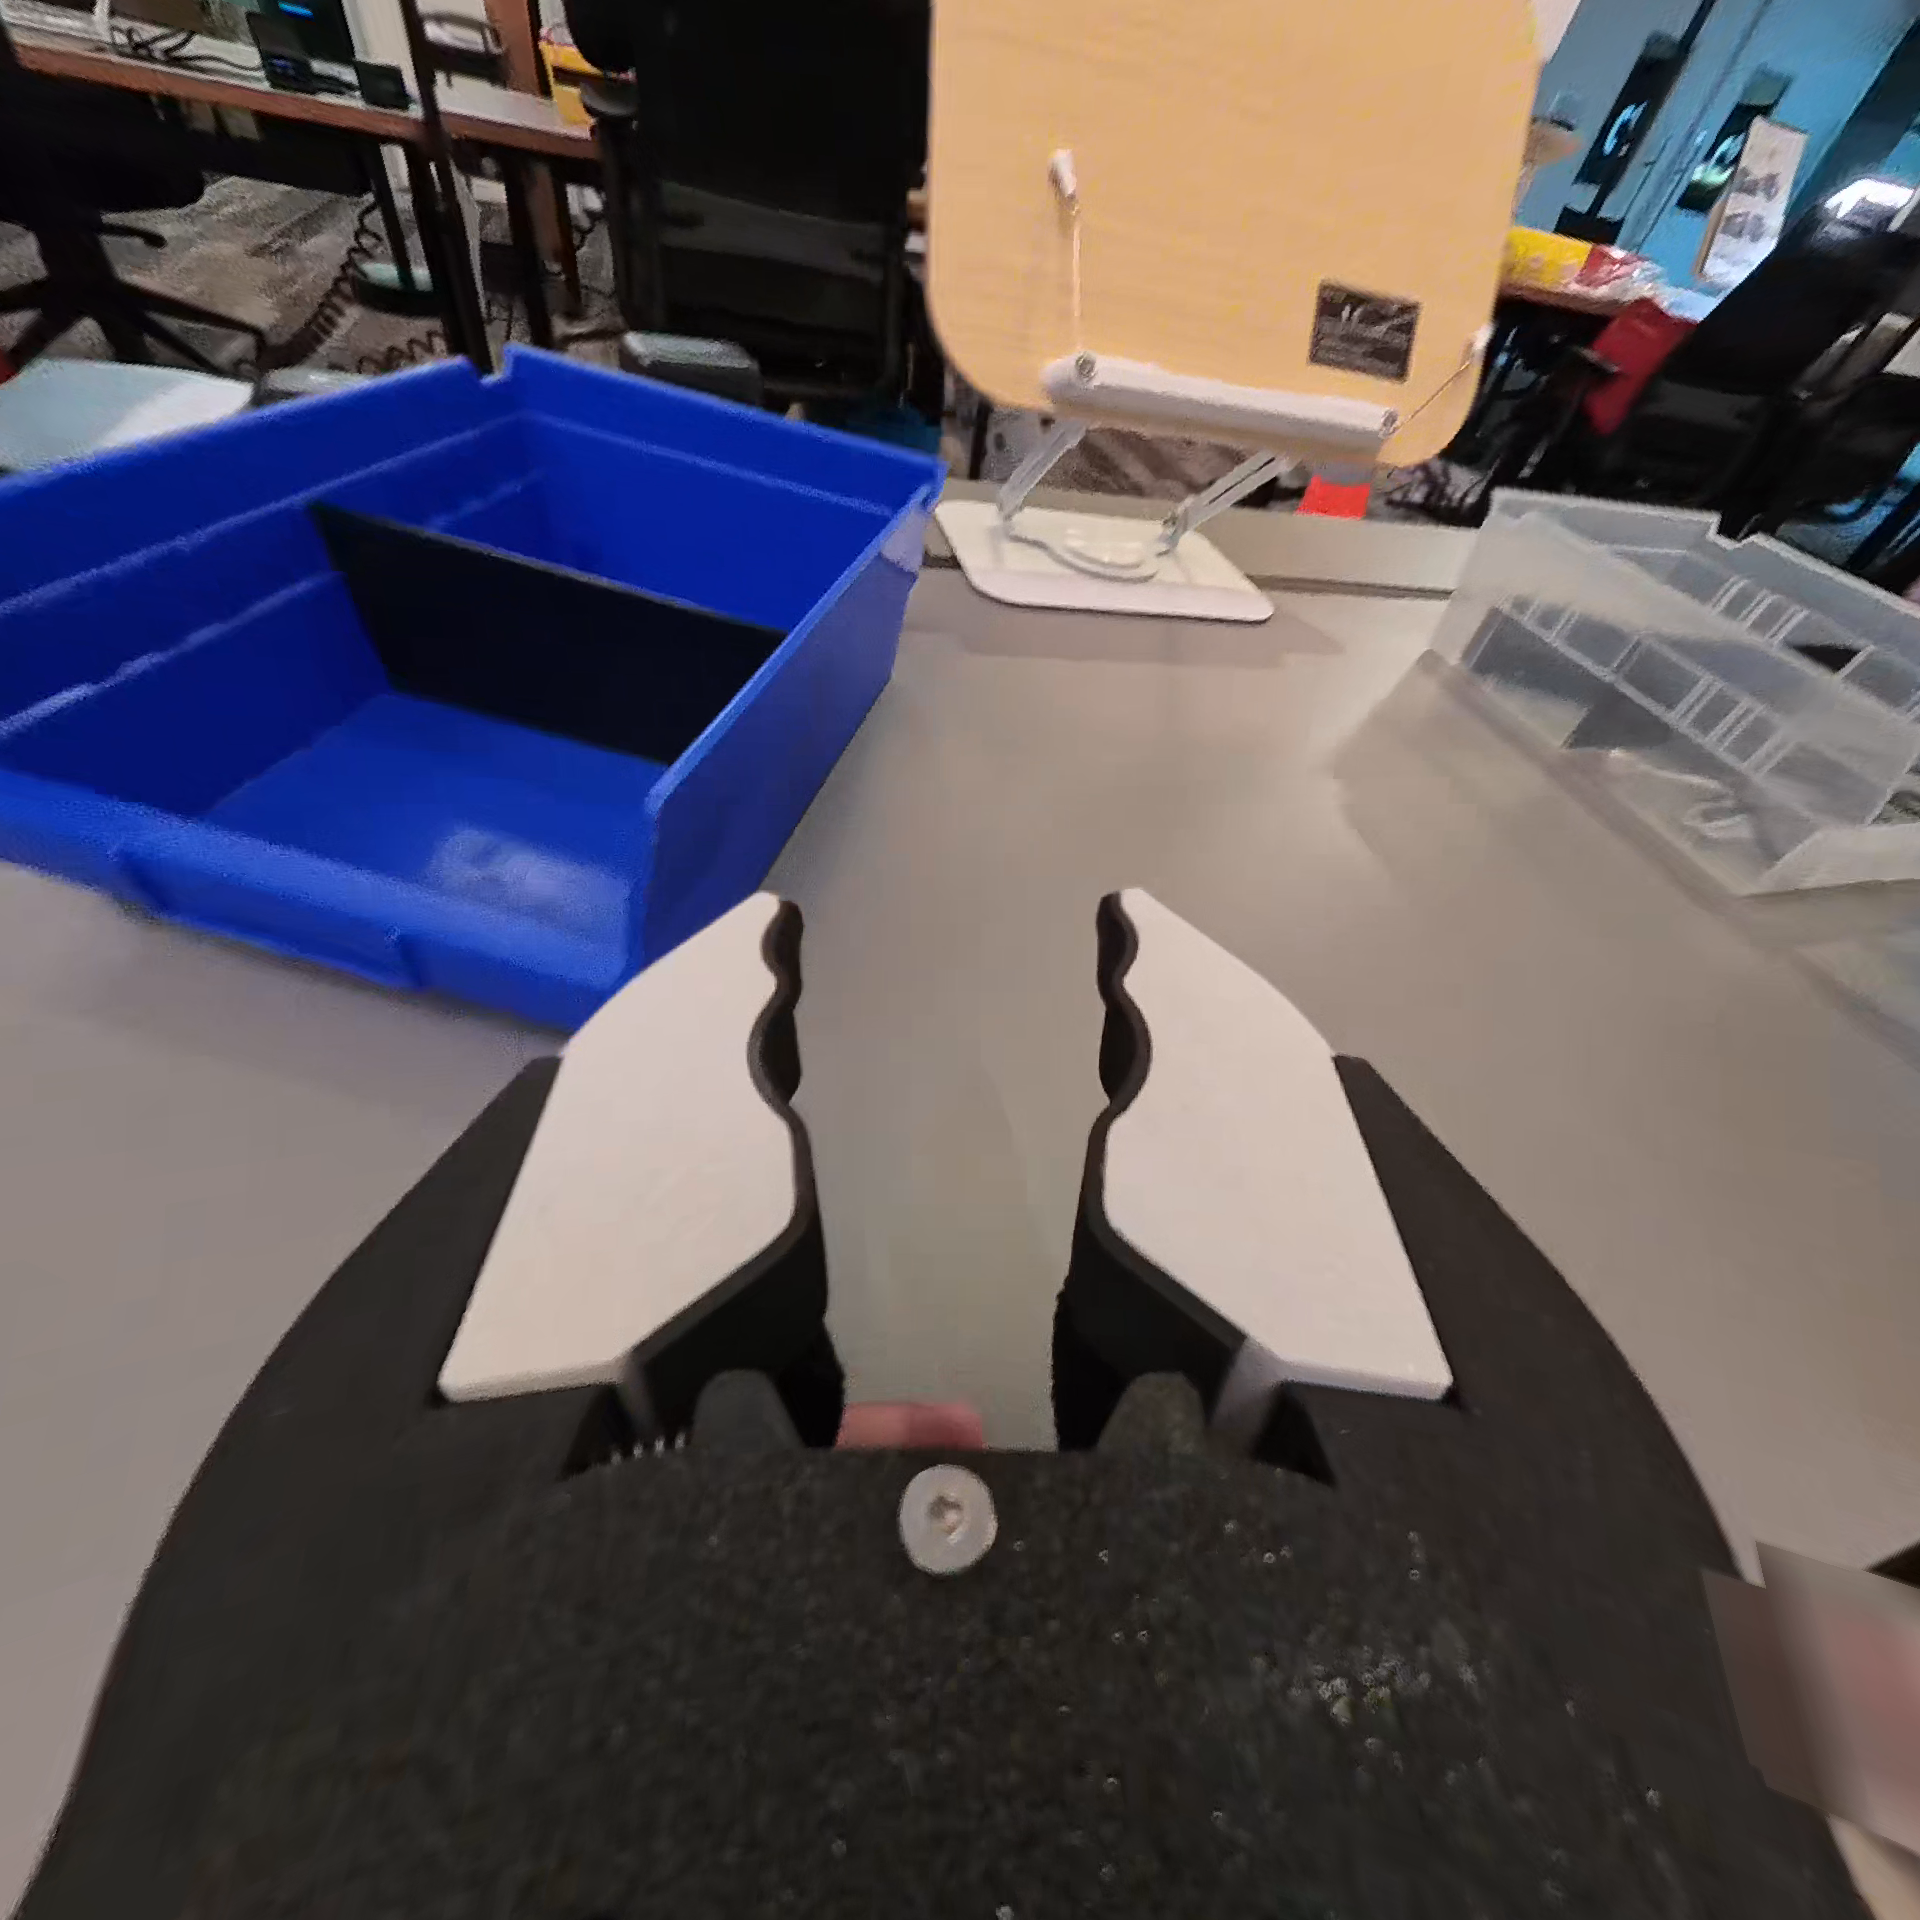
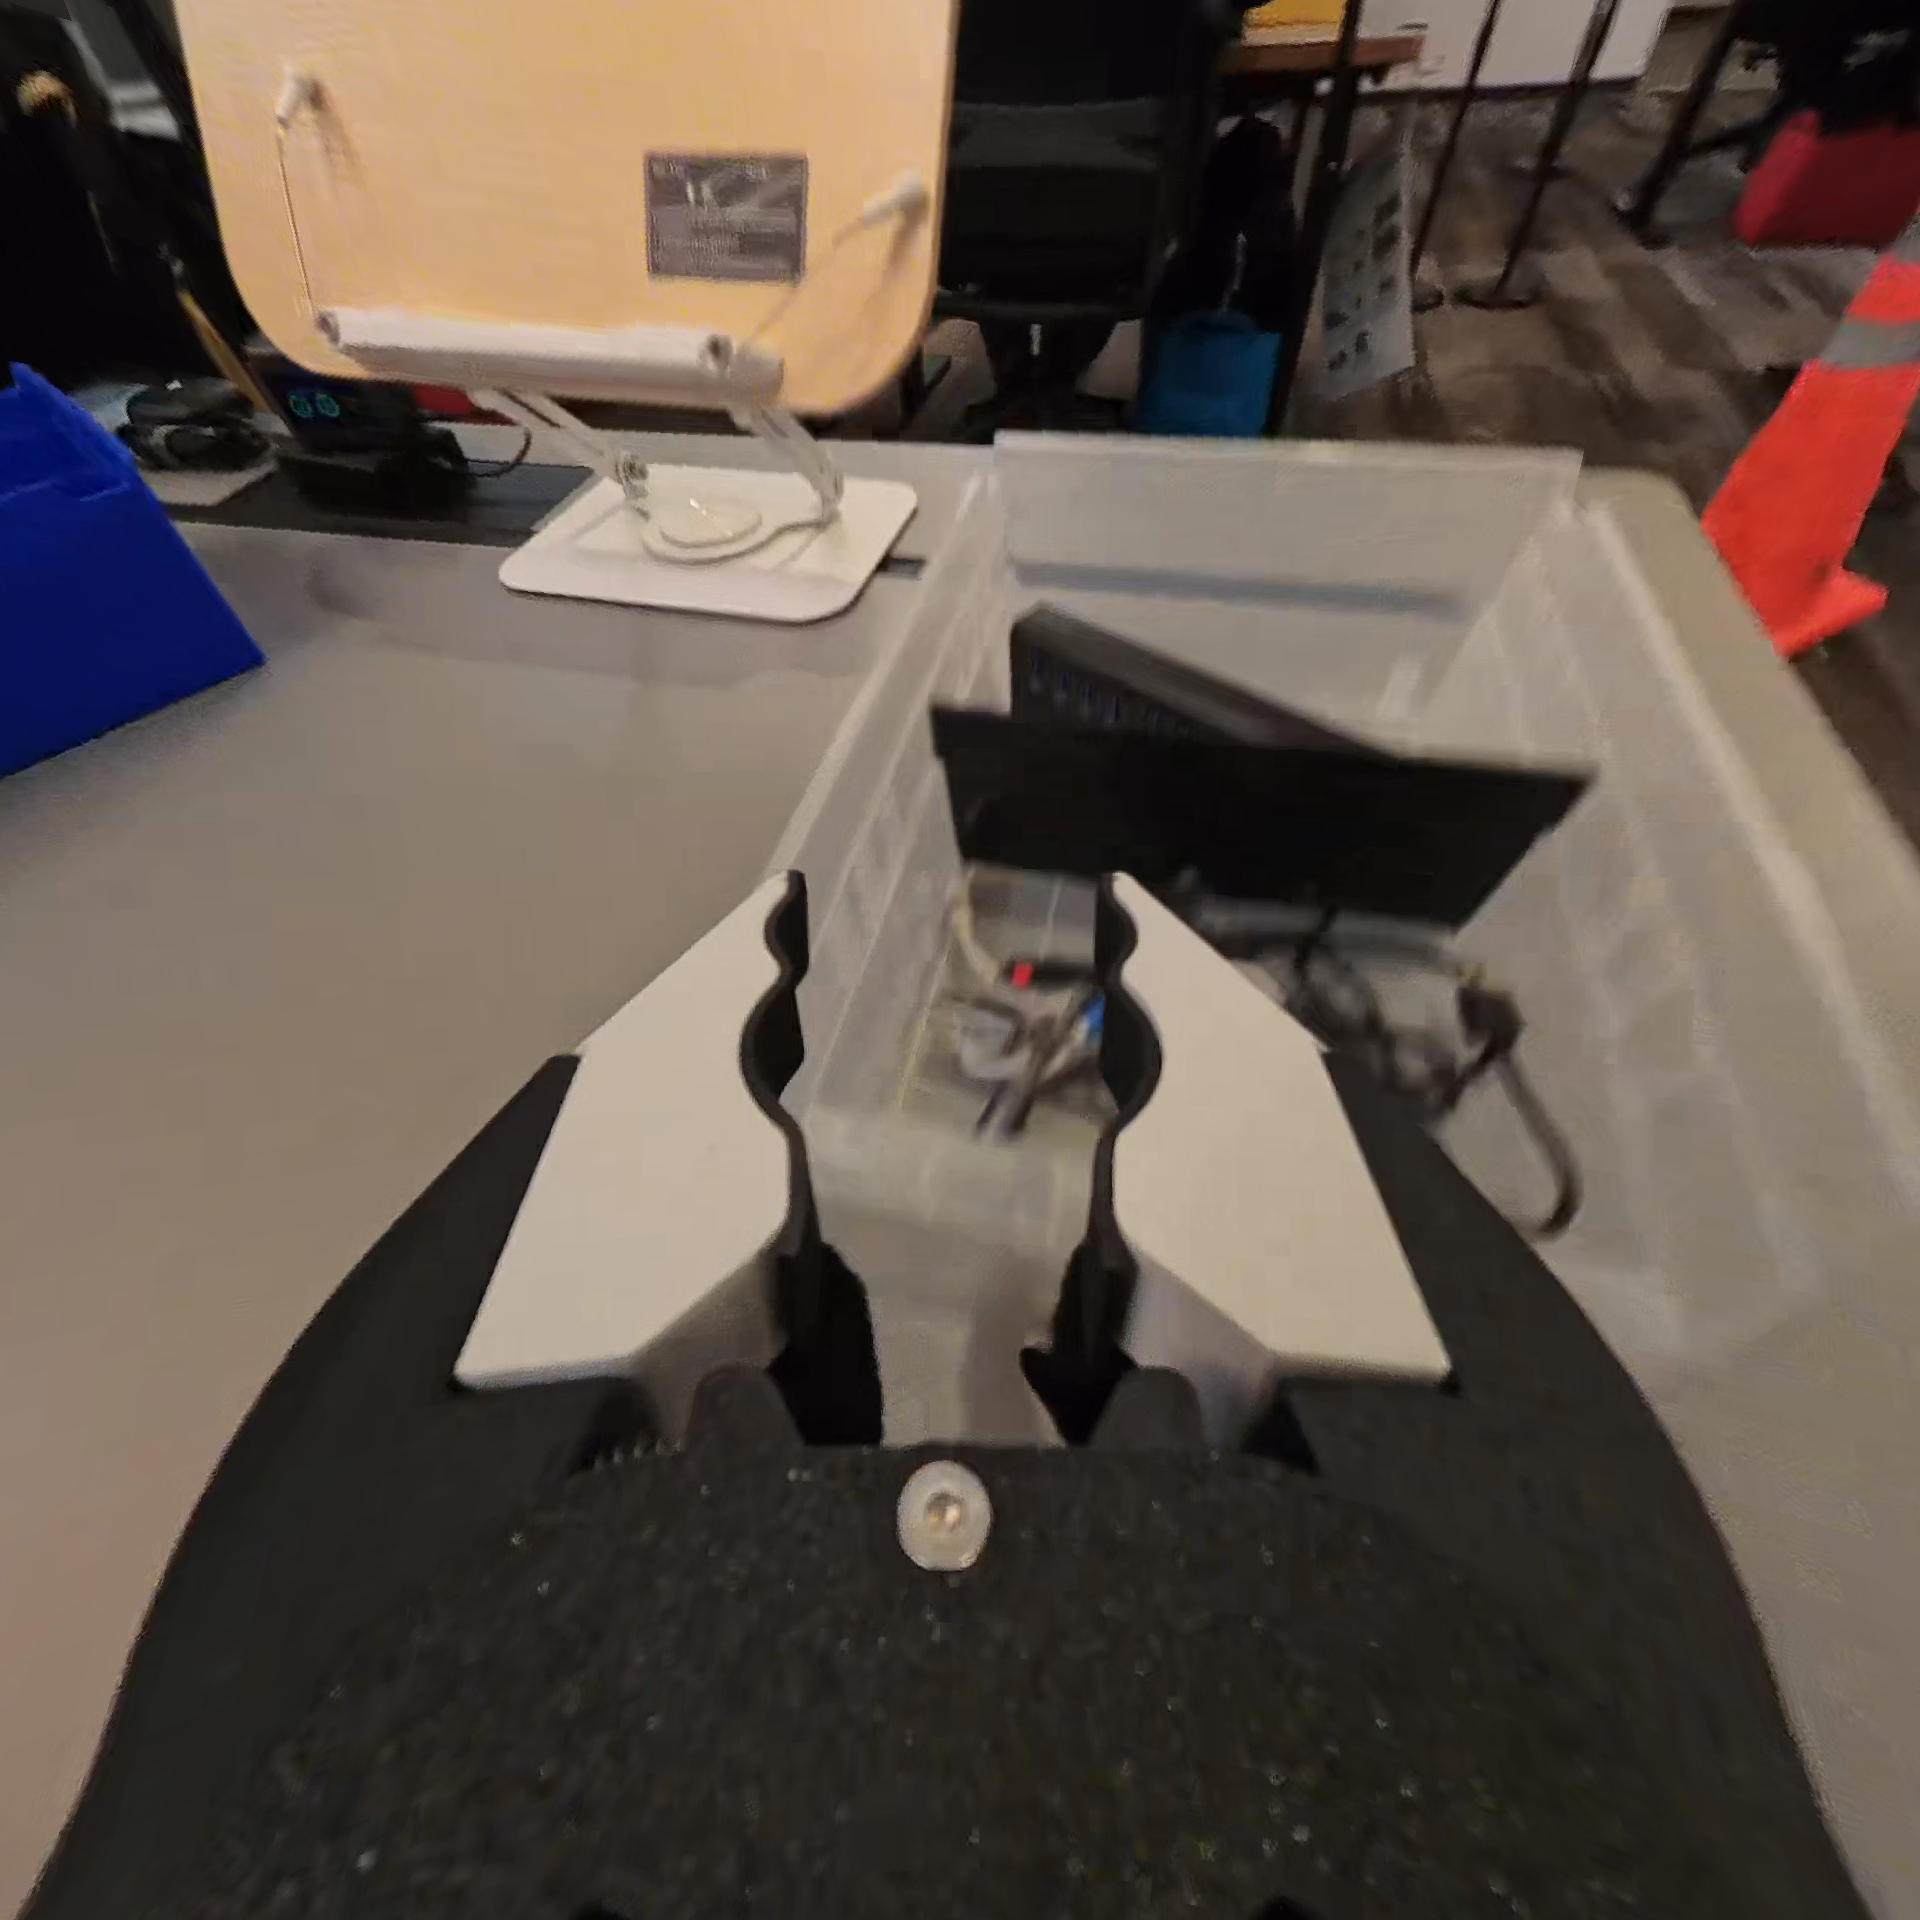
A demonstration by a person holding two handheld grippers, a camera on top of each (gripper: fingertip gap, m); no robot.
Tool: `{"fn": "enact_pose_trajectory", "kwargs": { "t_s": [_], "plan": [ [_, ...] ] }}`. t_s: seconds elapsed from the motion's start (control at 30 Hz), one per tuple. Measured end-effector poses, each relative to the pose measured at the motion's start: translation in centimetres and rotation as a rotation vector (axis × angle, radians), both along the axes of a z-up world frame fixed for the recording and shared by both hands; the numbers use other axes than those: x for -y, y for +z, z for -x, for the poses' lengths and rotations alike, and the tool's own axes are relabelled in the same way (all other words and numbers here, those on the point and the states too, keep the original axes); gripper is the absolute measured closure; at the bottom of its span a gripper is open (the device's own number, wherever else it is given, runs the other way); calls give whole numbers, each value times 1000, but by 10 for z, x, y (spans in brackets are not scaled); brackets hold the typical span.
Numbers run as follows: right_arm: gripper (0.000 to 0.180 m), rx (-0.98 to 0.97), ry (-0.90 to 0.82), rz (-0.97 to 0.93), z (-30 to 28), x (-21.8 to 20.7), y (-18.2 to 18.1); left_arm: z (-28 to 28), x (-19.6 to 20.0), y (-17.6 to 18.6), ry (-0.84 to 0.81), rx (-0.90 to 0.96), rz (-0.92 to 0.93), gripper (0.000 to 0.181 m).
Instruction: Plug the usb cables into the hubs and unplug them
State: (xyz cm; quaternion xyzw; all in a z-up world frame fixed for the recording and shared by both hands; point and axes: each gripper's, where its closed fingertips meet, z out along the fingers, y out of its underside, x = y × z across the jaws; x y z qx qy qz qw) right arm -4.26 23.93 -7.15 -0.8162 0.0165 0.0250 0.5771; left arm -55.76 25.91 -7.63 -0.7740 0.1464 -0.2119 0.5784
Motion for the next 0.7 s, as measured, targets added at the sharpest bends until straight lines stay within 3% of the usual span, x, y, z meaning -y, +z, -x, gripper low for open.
{"fn": "enact_pose_trajectory", "kwargs": {
  "t_s": [0.1, 0.17, 0.4, 0.7],
  "plan": [
    [127, 17, -77, -14, 6, 42, -34, 16, 3, -15, 27, 23, -2, 128],
    [128, -1, -57, -44, 11, 51, -29, 19, 2, -16, 17, 86, 29, 128],
    [129, 120, -112, -41, -11, 53, -23, 34, -7, -14, 90, -5, -15, 128],
    [128, 27, -121, -18, -22, 56, -31, 40, -7, -11, 105, -11, -27, 129]
  ]
}}
